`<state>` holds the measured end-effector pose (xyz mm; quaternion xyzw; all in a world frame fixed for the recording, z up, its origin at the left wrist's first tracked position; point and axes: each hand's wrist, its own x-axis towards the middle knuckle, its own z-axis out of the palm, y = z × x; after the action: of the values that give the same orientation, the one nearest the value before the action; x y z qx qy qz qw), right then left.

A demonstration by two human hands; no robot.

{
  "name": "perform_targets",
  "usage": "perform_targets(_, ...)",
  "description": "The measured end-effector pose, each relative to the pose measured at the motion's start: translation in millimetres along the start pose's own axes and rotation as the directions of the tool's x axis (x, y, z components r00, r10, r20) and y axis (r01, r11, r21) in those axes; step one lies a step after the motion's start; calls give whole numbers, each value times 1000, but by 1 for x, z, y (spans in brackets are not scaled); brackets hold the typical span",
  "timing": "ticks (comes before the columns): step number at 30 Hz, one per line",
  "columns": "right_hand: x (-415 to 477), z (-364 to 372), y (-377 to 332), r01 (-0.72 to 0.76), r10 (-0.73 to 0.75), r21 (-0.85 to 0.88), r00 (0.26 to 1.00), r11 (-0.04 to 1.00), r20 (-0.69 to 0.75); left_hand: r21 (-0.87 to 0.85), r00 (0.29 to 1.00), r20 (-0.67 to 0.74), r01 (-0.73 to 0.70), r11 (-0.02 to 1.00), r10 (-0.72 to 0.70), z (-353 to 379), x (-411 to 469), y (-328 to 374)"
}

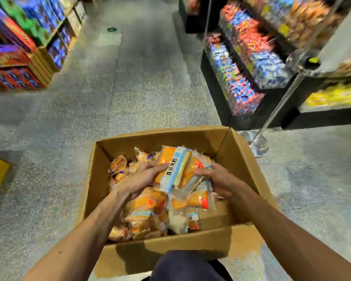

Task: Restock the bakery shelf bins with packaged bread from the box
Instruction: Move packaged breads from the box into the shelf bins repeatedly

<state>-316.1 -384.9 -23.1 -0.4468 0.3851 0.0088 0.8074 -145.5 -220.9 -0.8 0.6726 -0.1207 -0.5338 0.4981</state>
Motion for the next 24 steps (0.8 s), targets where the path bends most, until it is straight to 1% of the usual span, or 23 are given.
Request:
perform_targets(2, -23, 13, -4, 65, -62, 46, 996, 997, -64, 36, 997, 36, -67, 997, 66, -3, -12, 12)
perform_targets(6, -80, 30, -8, 202, -165, 160, 962, 966, -216, 103, 972, 176, -175, 979, 155, 12, -32, 40)
perform_targets(10, -144, 23, -7, 346, -264, 204, 902, 916, -342, 146, 919, 330, -276, 950, 216, 58, -51, 65)
perform_targets(12, -182, 10, -5, 421, -311, 189, 848, 887, -429, 164, 877, 428, -314, 935, 219, 92, -65, 73)
perform_targets(14, -211, 0, -4, 462, -323, 197, 813, 865, -485, 165, 852, 480, -319, 933, 207, 119, -74, 80)
perform_targets(16, -252, -16, 2, 529, -350, 186, 746, 828, -566, 196, 810, 553, -355, 914, 196, 158, -90, 86)
perform_targets(18, -296, -33, 13, 580, -366, 150, 672, 801, -644, 213, 750, 634, -406, 889, 190, 200, -108, 89)
perform_targets(21, -365, -60, 37, 646, -386, 83, 549, 759, -741, 239, 639, 751, -499, 833, 167, 268, -148, 87)
perform_targets(23, -414, -76, 56, 671, -391, 30, 467, 741, -793, 223, 570, 806, -541, 811, 159, 314, -174, 78)
perform_targets(24, -439, -85, 67, 688, -390, 15, 430, 726, -814, 209, 525, 837, -564, 799, 151, 338, -189, 74)
